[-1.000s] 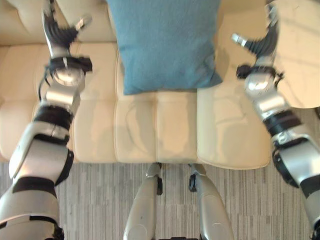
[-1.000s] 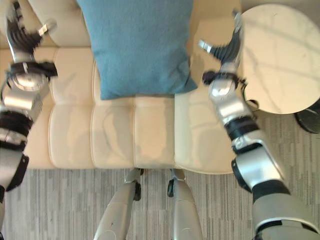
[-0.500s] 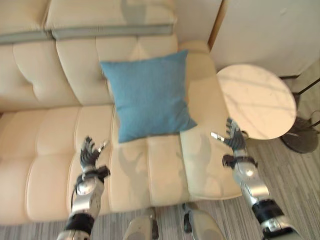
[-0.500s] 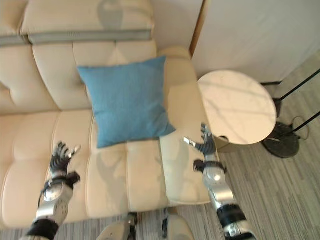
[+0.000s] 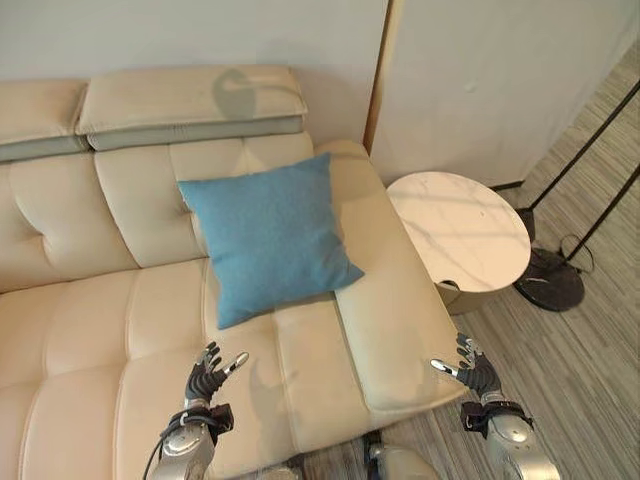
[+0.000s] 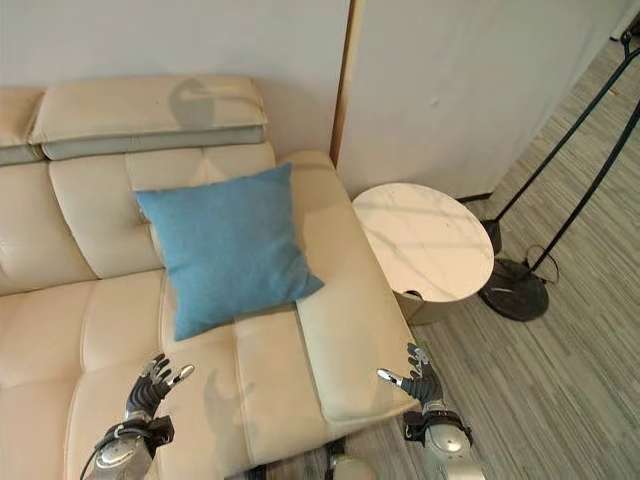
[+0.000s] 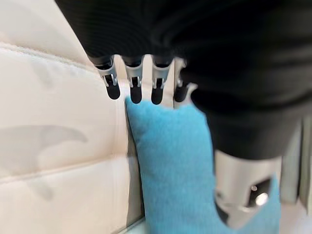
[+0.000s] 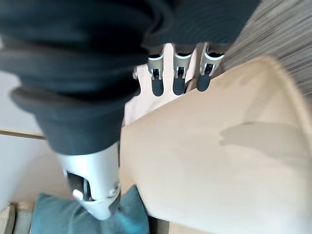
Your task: Pick up all the scattered cushions and arrange them neatly on the sofa.
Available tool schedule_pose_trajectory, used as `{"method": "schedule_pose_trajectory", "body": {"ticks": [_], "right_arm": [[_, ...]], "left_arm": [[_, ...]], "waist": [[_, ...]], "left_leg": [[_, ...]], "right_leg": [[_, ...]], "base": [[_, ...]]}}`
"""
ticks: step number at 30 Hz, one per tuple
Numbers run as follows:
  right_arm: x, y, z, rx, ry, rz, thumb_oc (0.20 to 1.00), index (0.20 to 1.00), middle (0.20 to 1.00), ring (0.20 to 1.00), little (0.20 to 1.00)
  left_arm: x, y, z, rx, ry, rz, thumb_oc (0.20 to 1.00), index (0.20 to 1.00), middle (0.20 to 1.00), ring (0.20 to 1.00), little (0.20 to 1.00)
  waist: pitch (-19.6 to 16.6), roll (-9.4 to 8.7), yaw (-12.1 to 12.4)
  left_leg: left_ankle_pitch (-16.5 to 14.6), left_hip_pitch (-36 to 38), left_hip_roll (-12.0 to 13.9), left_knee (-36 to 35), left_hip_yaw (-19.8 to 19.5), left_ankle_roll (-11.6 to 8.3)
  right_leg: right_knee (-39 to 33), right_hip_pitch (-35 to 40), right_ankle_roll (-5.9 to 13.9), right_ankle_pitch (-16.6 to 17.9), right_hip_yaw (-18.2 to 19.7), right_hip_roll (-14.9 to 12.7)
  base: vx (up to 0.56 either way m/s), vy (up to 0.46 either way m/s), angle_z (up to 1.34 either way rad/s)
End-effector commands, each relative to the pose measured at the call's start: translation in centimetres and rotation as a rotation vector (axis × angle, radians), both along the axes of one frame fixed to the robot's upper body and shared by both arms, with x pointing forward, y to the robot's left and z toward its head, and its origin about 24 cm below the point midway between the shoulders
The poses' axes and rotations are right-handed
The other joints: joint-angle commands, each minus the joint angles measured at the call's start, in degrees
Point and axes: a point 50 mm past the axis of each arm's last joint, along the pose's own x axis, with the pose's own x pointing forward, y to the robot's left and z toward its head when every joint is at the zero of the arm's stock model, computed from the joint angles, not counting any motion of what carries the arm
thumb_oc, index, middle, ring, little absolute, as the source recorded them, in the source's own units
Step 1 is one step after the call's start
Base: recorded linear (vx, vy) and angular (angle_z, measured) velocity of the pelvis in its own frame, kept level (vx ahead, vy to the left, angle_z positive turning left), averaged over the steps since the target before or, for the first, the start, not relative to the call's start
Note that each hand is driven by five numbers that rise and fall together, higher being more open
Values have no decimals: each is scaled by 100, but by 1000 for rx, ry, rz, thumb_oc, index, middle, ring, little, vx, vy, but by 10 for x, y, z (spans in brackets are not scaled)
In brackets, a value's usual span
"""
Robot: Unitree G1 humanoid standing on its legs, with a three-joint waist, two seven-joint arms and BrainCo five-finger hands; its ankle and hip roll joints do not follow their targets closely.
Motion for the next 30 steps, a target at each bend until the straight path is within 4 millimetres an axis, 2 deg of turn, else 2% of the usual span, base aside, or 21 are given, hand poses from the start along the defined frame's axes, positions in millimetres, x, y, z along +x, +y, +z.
{"method": "schedule_pose_trajectory", "body": {"ticks": [1,2,3,5,8,12,13,15,16,19,22,24,27,30], "right_arm": [[18,4,21,-5,-114,48,1000,1000,1000,1000,1000],[16,5,20,-1,-112,48,1000,1000,1000,1000,1000],[18,6,21,-6,-115,55,1000,1000,1000,1000,1000],[21,10,23,-1,-121,67,1000,1000,1000,1000,1000],[22,9,30,-13,-146,85,1000,1000,1000,1000,1000],[21,8,32,-30,-151,103,1000,1000,1000,1000,1000],[22,8,33,-40,-153,110,1000,1000,1000,1000,1000],[22,8,32,-40,-146,119,1000,1000,1000,1000,1000],[20,8,31,-41,-141,129,1000,1000,1000,1000,1000],[18,12,28,-37,-119,153,1000,1000,1000,1000,1000],[17,15,26,-26,-112,167,1000,1000,1000,1000,1000],[14,15,23,-23,-102,160,1000,1000,1000,1000,1000],[13,15,22,-18,-99,146,1000,1000,1000,1000,1000],[11,17,21,-14,-93,147,1000,1000,1000,1000,1000]], "left_arm": [[13,5,18,69,-79,-68,1000,1000,1000,1000,1000],[10,3,15,62,-62,-65,1000,1000,1000,1000,1000],[8,4,14,51,-61,-51,1000,1000,1000,1000,1000],[7,4,12,27,-56,-22,1000,1000,1000,1000,1000],[4,-1,8,-10,-45,-18,1000,1000,1000,1000,1000],[4,-9,5,-31,-31,-43,1000,1000,1000,1000,1000],[5,-11,5,-35,-33,-48,1000,1000,1000,1000,1000],[6,-12,6,-38,-41,-56,1000,1000,1000,1000,1000],[6,-13,7,-41,-48,-59,1000,1000,1000,1000,1000],[4,-16,5,-68,-48,-57,1000,1000,1000,1000,1000],[3,-21,4,-84,-43,-68,1000,1000,1000,1000,1000],[2,-25,2,-95,-37,-77,1000,1000,1000,1000,1000],[0,-30,0,-90,-23,-108,1000,1000,1000,1000,1000],[-3,-30,-1,-73,-8,-131,1000,1000,1000,1000,1000]], "waist": [[-33,-70,36],[-80,-102,48],[-105,-136,101],[-94,-169,174],[-23,-153,187],[275,-28,132],[359,-37,143],[370,-108,138],[345,-158,122],[223,-173,140],[92,-124,111],[-4,-59,48],[-90,62,-34],[-138,105,-26]], "left_leg": [[-544,114,-321,-41,-310,-205],[-507,92,-342,-41,-319,-215],[-479,26,-359,-41,-314,-233],[-271,-108,-295,-41,-277,-322],[140,-328,-115,-41,-299,-586],[591,-498,55,-41,-455,-933],[582,-473,18,-41,-599,-927],[341,-379,-99,266,-708,-775],[7,-353,-133,652,-647,-680],[-646,-91,-277,1132,-709,-527],[-823,242,-338,1007,-757,-467],[-804,450,-295,763,-698,-482],[-551,688,-245,58,-630,-539],[-585,791,-259,-41,-625,-535]], "right_leg": [[-72,820,-93,-199,143,25],[-7,974,-76,-192,218,69],[-304,1197,-95,-262,173,62],[-793,1340,-226,-574,151,139],[-1427,1513,-479,-665,131,410],[-1491,1506,-644,-656,-112,604],[-1460,1475,-644,-626,-145,573],[-1441,1388,-615,-530,-194,469],[-1450,1354,-601,-467,-217,393],[-1590,1327,-587,-393,-139,309],[-1609,1288,-589,-403,-116,339],[-1543,1232,-597,-448,-172,375],[-1595,1208,-585,-403,-338,407],[-1688,1274,-533,-341,-361,381]], "base": [[-71,-128,-13],[-131,-192,-9],[-220,-232,-9],[-261,-270,-17],[-325,-366,-20],[-361,-287,14],[-337,-177,24],[-274,-147,10],[-202,-107,1],[-127,-42,-9],[-57,23,-21],[-41,55,48],[-35,94,34],[0,118,12]]}}
